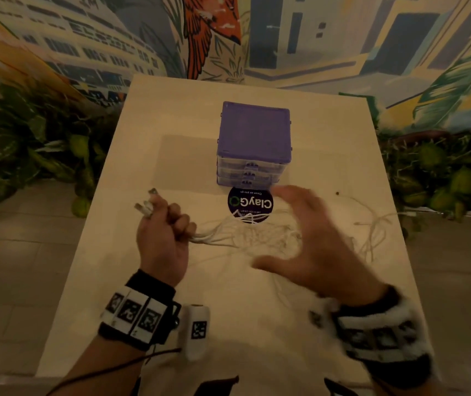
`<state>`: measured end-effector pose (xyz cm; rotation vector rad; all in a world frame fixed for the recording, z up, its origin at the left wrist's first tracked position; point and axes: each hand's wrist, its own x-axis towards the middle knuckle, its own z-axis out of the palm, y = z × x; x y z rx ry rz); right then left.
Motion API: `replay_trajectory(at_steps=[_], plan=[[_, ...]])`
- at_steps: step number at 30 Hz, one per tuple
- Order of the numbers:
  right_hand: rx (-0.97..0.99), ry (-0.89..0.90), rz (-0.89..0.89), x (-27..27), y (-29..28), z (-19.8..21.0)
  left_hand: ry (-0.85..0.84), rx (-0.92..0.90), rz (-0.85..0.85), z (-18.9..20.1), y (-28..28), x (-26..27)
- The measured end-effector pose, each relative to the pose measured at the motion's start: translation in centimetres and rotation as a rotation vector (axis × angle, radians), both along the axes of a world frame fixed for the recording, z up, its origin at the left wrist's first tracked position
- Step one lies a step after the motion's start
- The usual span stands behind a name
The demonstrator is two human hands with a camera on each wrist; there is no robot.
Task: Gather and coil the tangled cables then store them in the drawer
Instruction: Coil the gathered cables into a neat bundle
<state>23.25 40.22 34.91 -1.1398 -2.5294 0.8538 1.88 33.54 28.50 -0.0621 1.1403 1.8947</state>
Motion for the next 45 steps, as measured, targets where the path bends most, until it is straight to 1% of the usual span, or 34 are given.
replay_trajectory(at_steps=[1, 3, 5, 8, 10, 13, 16, 17, 20, 22, 24, 25, 26, 27, 28, 29, 30, 31, 32, 33, 34, 35, 36, 38, 40, 42, 45], plan=[[0.014, 0.051, 0.062, -2.7, -0.9, -1.3, -0.004, -0.001, -0.014, -0.1, 0.1, 0.6], [-0.113, -0.011, 0.169, -7.1, -2.6, -4.4, -0.005, -0.006, -0.03, -0.2, 0.1, 1.1], [-0.225, -0.045, 0.204, -9.1, -3.3, -7.0, -0.012, -0.01, -0.025, -0.2, 0.1, 1.0], [-0.149, -0.084, 0.225, -7.9, -3.1, -8.3, -0.021, -0.051, 0.015, -0.9, -0.4, 0.0], [-0.122, -0.15, 0.268, -6.0, -2.5, -8.1, -0.03, -0.072, 0.043, -1.3, -0.8, -0.6], [-0.168, -0.205, 0.266, -2.8, -1.2, -7.7, -0.02, -0.107, 0.071, -1.6, -0.9, -0.8], [-0.083, -0.262, 0.265, -0.8, -0.5, -7.2, -0.027, -0.157, 0.091, -1.6, -0.9, -0.4], [-0.036, -0.249, 0.245, -0.5, -0.5, -7.1, -0.042, -0.172, 0.103, -1.7, -0.9, -0.3], [0.194, -0.138, 0.226, -0.4, -1.1, -7.6, -0.089, -0.213, 0.118, -2.2, -1.2, -0.7], [0.218, -0.069, 0.22, -0.7, -1.4, -8.3, -0.087, -0.241, 0.089, -2.9, -1.9, -1.3], [0.178, -0.011, 0.225, -0.9, -1.5, -8.7, -0.049, -0.327, 0.018, -3.7, -2.7, -2.0], [0.158, 0.007, 0.227, -1.0, -1.4, -8.9, -0.011, -0.403, -0.02, -4.2, -3.2, -2.3], [0.15, 0.019, 0.226, -1.0, -1.3, -9.1, 0.067, -0.524, -0.057, -4.4, -3.7, -2.6], [0.147, 0.024, 0.227, -1.1, -1.2, -9.2, 0.218, -0.653, -0.075, -4.5, -4.2, -2.9], [0.139, 0.013, 0.233, -1.2, -1.1, -9.4, 0.403, -0.707, -0.066, -4.3, -4.5, -3.0], [0.129, -0.008, 0.246, -1.4, -1.1, -9.7, 0.609, -0.657, -0.067, -4.0, -4.6, -2.8], [0.114, -0.037, 0.259, -1.7, -1.2, -9.8, 0.833, -0.533, -0.124, -3.5, -4.5, -2.3], [0.094, -0.067, 0.271, -2.0, -1.2, -9.9, 1.036, -0.391, -0.252, -3.1, -4.2, -1.6], [0.069, -0.097, 0.277, -2.3, -1.3, -9.9, 1.184, -0.265, -0.428, -2.6, -3.8, -0.6], [0.043, -0.12, 0.282, -2.6, -1.3, -9.8, 1.275, -0.175, -0.62, -2.5, -3.4, 0.3], [0.019, -0.137, 0.286, -2.9, -1.3, -9.7, 1.316, -0.141, -0.806, -2.5, -3.1, 1.2], [0.001, -0.152, 0.288, -3.2, -1.2, -9.5, 1.329, -0.15, -0.95, -2.5, -2.6, 1.9], [-0.014, -0.181, 0.287, -3.3, -1.1, -9.3, 1.353, -0.187, -1.032, -2.6, -2.3, 2.4], [-0.039, -0.24, 0.293, -3.5, -1.0, -9.2, 1.402, -0.25, -1.07, -2.8, -1.9, 2.7], [-0.069, -0.264, 0.314, -3.3, -1.2, -8.9, 1.379, -0.281, -1.122, -2.8, -1.8, 2.5], [-0.09, -0.264, 0.322, -2.5, -1.4, -8.7, 1.353, -0.29, -1.208, -2.5, -1.7, 2.1], [-0.007, -0.356, 0.283, 0.1, -0.3, -8.6, 1.432, -0.256, -1.276, -2.2, -1.7, 0.9]])
